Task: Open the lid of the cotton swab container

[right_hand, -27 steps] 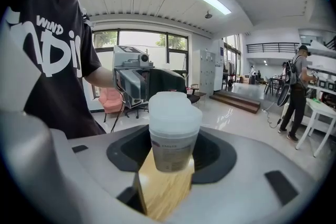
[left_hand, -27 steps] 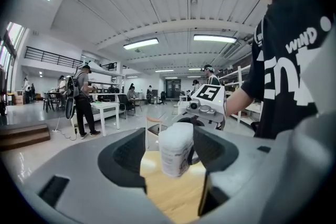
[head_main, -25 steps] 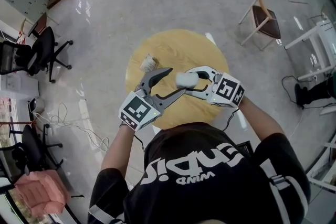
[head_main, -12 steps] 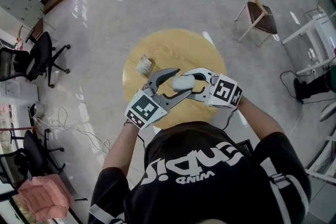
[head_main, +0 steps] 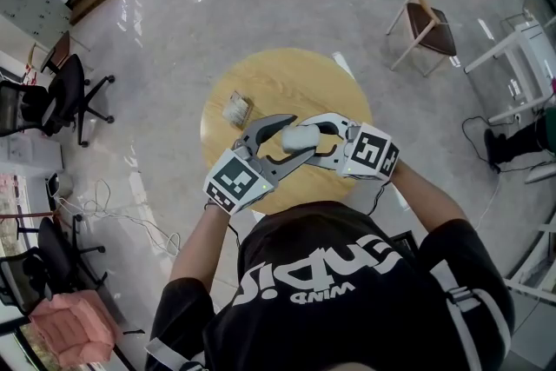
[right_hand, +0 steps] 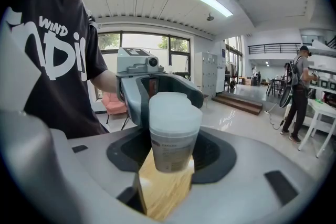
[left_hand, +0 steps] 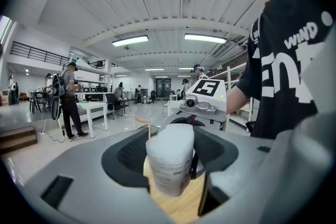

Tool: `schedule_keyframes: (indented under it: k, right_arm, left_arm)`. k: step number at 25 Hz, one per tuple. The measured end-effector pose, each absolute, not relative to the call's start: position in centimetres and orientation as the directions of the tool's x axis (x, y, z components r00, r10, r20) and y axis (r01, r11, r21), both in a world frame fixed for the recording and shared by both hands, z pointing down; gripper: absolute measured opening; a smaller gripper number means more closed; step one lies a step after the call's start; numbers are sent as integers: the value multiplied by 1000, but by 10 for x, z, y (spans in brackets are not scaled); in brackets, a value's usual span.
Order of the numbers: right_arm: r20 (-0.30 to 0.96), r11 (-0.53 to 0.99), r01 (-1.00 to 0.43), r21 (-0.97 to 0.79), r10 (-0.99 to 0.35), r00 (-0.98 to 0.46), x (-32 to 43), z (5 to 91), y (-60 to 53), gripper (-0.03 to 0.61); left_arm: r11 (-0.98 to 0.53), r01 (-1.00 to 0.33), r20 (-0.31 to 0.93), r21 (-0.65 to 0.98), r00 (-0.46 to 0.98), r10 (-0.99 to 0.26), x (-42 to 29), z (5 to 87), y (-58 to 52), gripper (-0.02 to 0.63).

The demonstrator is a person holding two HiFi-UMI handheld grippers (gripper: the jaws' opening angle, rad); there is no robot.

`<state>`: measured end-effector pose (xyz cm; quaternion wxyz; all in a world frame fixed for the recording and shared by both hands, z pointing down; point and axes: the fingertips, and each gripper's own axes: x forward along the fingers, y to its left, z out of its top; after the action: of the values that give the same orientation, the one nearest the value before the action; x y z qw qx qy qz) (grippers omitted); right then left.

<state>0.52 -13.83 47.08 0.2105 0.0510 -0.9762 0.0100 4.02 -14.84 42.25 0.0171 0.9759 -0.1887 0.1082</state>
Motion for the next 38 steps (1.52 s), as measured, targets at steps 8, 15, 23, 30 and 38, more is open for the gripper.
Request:
schedule_keyframes:
  k: [8,15,23,30,38]
  right_arm:
    - [399,993,-116,4,-108,-911,6,473,-138,215]
    - [447,986,-121,116,-161,-880,6,481,-140,212]
    - [472,986,-119,114,-159,-867,10,490,-137,211]
    - [457,980,-188,66,-197,-867,18,490,-144,210]
    - [456,926,-377,21,-344,-821,74,491,-167,210]
  left_arm:
    - [-927,-371,235,57,907,-349,42,425,-149,275]
    - [-897,-364,196,249,926,-322,40,424,-154,273]
    - [-865,-357,234,353,929,-288,45,430,-155,273]
    - [-869,-383,223,315,919,-324,39,430,-158,273]
    - [-809,-494,248,318,867,-432,-6,439,-174,273]
